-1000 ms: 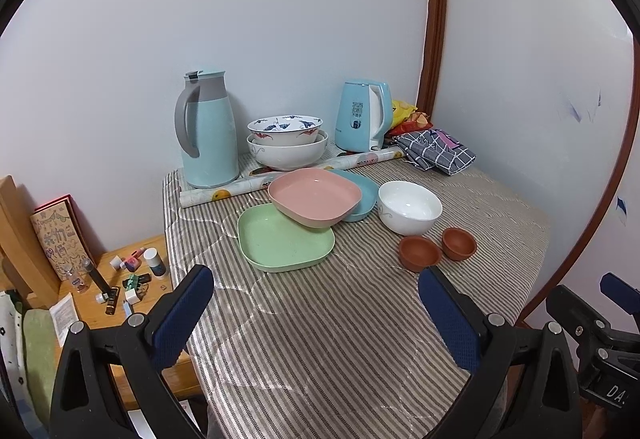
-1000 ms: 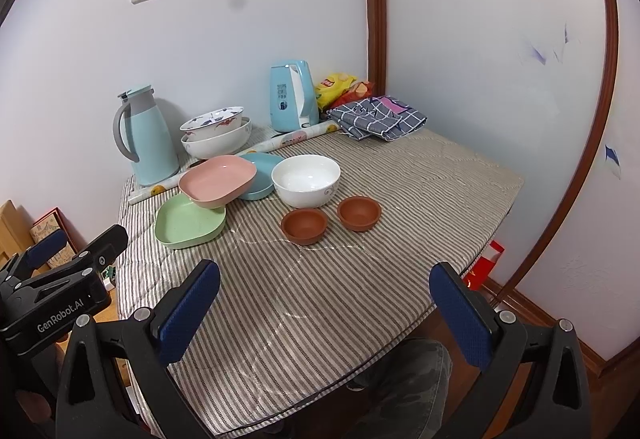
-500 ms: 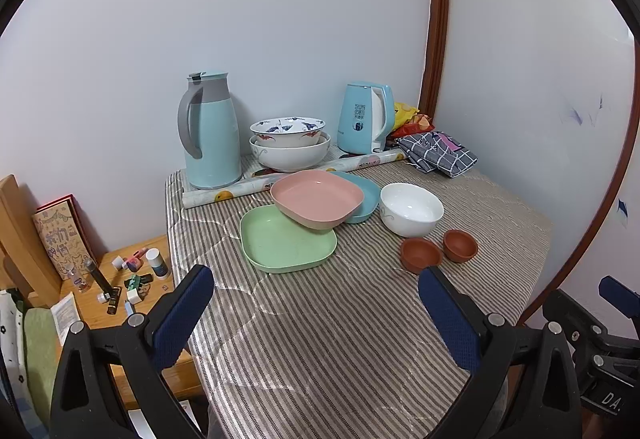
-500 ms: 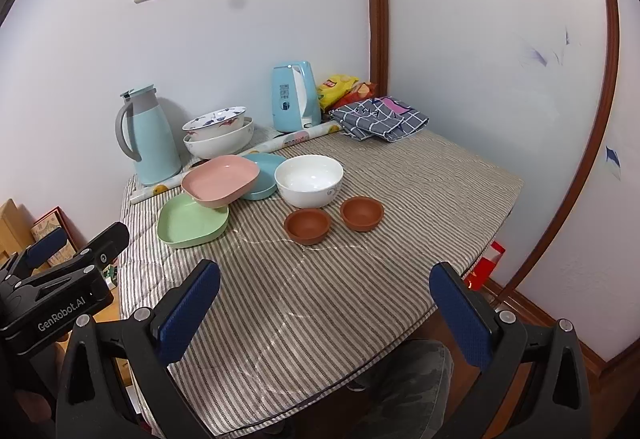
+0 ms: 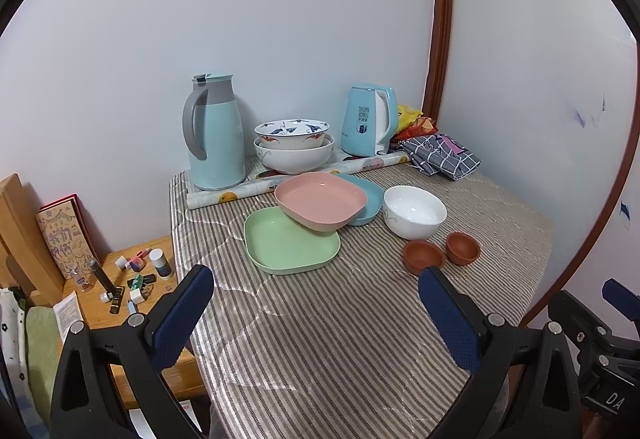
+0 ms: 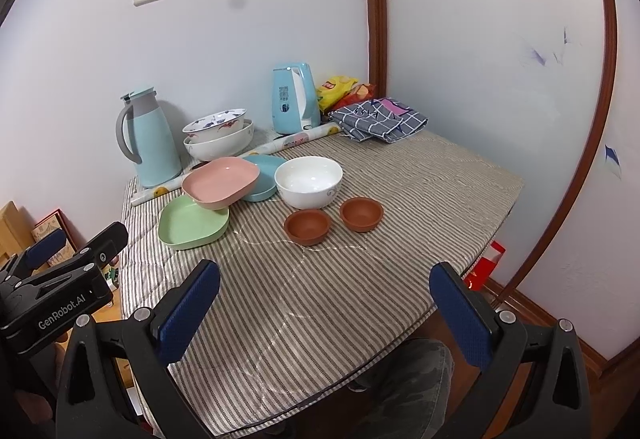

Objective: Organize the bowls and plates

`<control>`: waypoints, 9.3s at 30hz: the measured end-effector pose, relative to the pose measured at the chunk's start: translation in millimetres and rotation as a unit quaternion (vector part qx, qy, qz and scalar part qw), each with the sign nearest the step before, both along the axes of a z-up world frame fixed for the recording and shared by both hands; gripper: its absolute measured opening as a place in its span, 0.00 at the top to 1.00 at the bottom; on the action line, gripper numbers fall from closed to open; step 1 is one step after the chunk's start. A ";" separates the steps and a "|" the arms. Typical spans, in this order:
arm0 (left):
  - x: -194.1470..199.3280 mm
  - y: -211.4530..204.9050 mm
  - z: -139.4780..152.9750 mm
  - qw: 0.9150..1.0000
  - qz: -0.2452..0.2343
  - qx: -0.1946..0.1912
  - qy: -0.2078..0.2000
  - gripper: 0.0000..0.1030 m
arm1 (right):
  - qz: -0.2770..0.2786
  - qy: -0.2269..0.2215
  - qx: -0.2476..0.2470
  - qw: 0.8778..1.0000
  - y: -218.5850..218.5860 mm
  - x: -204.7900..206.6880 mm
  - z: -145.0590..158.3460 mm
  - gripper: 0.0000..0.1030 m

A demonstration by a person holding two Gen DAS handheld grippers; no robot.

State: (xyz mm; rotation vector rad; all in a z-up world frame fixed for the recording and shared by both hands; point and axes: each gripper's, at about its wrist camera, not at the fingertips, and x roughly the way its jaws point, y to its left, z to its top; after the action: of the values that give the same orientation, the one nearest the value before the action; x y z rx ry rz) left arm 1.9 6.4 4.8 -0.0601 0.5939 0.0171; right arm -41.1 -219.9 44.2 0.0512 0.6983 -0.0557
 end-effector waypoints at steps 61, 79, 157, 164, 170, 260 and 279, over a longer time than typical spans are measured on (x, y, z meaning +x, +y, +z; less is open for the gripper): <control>233.4 35.6 -62.1 0.994 0.042 0.021 0.099 0.00 | 0.118 0.077 0.003 0.990 44.8 250.1 -64.2 0.18; 293.1 57.0 -104.4 0.988 0.033 -0.001 0.149 0.24 | 0.160 0.117 -0.003 0.980 77.6 319.0 -110.2 0.50; 202.0 96.5 -127.6 0.977 0.046 -0.055 0.199 0.77 | 0.196 0.152 -0.008 0.969 140.5 295.1 -141.8 0.85; 195.2 91.7 -121.7 0.978 0.041 -0.055 0.197 0.70 | 0.183 0.145 0.001 0.972 126.6 283.8 -132.4 0.73; 184.9 86.3 -115.1 0.979 0.042 -0.055 0.190 0.54 | 0.182 0.140 0.001 0.973 120.7 272.2 -127.0 0.70; 348.6 24.0 -111.1 0.981 0.014 -0.019 0.191 0.44 | 0.163 0.201 -0.020 0.966 44.7 402.1 -152.9 0.70; 361.9 16.9 -133.0 0.974 -0.001 -0.020 0.226 0.74 | 0.164 0.227 -0.022 0.960 53.5 414.7 -176.1 0.80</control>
State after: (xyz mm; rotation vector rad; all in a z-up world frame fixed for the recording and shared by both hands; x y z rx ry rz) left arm 363.8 23.2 -128.2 -0.0961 1.0492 0.0177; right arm 373.5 -166.5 -131.9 -0.1254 1.1564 0.2438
